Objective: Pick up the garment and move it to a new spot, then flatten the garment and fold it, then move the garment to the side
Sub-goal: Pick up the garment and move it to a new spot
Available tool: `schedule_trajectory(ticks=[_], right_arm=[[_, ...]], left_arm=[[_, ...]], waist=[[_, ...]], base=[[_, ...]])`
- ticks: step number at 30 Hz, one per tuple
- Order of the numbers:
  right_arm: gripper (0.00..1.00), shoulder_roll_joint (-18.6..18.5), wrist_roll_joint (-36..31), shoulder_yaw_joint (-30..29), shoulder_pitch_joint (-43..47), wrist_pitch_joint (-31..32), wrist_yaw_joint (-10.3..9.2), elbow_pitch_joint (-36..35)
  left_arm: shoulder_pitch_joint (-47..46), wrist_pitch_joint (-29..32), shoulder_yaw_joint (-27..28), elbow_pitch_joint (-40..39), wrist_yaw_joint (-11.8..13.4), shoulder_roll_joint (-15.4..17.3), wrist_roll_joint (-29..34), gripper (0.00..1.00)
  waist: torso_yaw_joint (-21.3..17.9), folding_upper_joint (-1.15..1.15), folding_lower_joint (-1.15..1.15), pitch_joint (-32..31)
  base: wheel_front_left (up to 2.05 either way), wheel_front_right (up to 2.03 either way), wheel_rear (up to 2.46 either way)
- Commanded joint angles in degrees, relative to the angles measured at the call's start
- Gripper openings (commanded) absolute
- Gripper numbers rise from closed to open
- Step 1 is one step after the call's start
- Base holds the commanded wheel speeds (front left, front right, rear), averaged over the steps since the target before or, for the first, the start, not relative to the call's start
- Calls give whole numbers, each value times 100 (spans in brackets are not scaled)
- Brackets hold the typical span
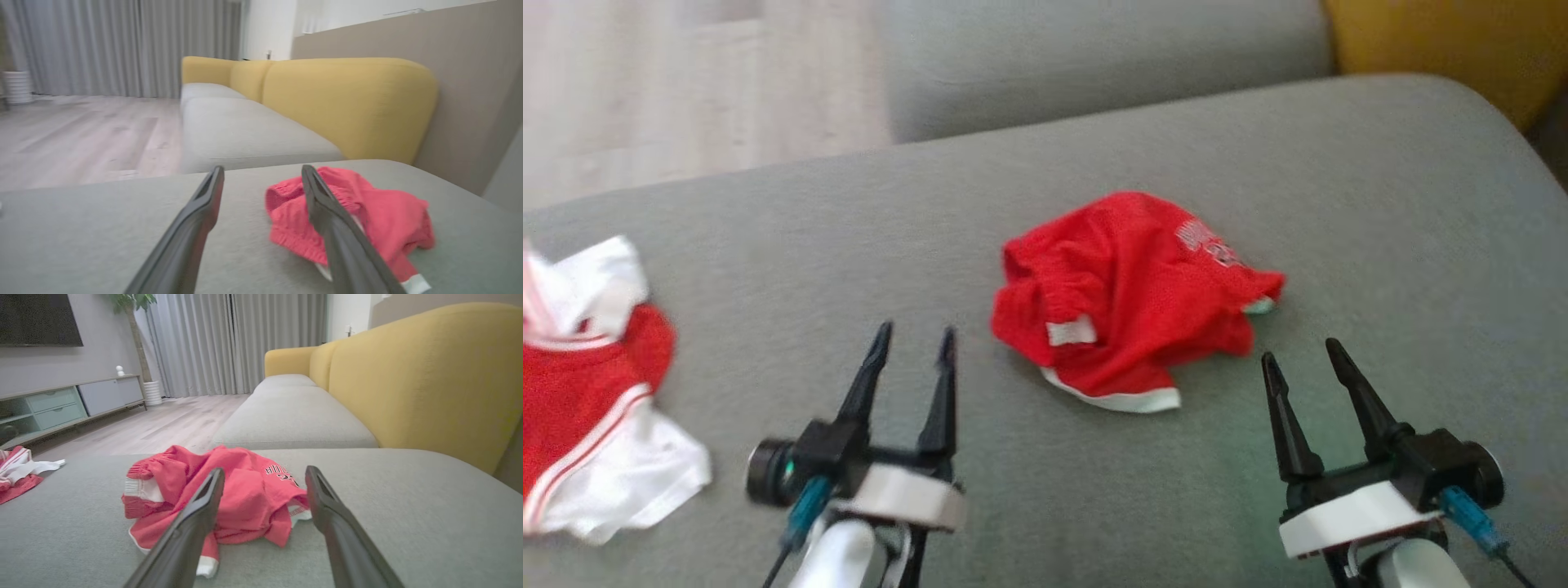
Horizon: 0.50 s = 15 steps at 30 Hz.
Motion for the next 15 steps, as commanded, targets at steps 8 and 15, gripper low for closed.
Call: schedule_trajectory(ticks=[8,15], right_arm=[[100,4,82,-26,237,-62,-4,-128],[100,4,159,-60,580,-62,-4,-101]], left_arm=[[967,-54,855,-924,21,-31,665,100],[1875,-54,1130,-1328,-13,-76,996,100]], waist=[[831,0,1,-577],[930,0,1,-786]], base=[[0,0,0],[0,0,0]])
